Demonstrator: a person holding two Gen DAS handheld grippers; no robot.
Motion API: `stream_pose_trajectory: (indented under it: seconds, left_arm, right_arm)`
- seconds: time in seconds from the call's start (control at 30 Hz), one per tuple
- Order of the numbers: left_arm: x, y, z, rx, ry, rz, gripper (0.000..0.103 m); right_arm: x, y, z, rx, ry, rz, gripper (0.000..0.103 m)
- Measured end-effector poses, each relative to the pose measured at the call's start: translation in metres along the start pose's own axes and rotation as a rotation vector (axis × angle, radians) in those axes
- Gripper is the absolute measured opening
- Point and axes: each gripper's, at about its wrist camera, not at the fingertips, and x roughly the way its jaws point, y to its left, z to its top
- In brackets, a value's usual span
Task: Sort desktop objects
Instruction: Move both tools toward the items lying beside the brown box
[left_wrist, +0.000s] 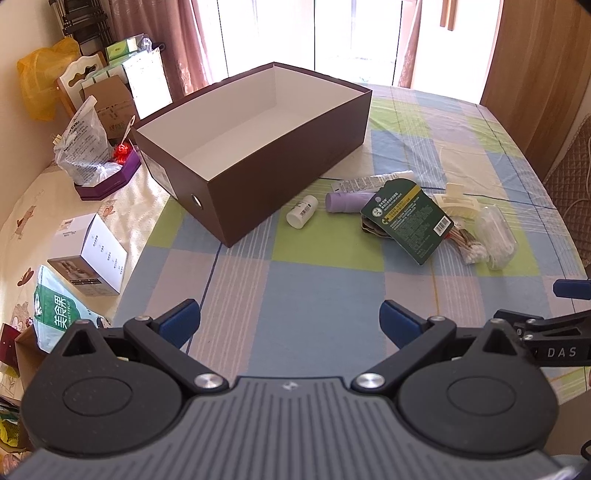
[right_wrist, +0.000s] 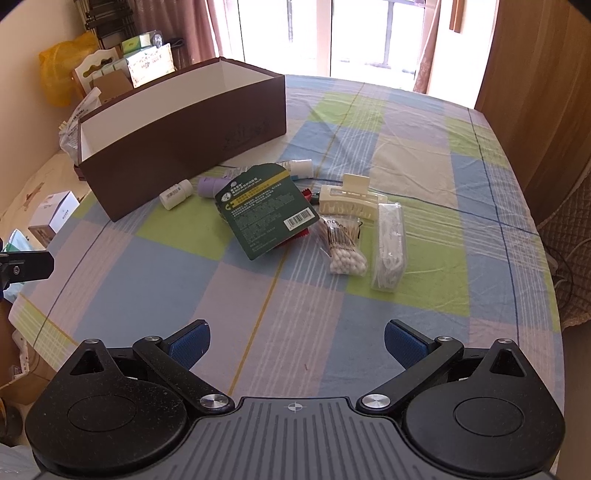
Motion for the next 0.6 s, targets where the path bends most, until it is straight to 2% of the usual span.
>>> stream_pose_trajectory:
  seconds: [0.3,0.6]
  left_arm:
    - [0.011,-0.006,0.005,0.009,0.022,-0.021,0.102]
    - [0.027,-0.015,0.012,0.032,0.056,-0.041,0.102]
  right_arm:
    - [0.004,-0.006,0.003,0.0,0.008,0.0,0.103]
    - [0.013,-0.021,0.006,0.017,0.004,0.049,0.103]
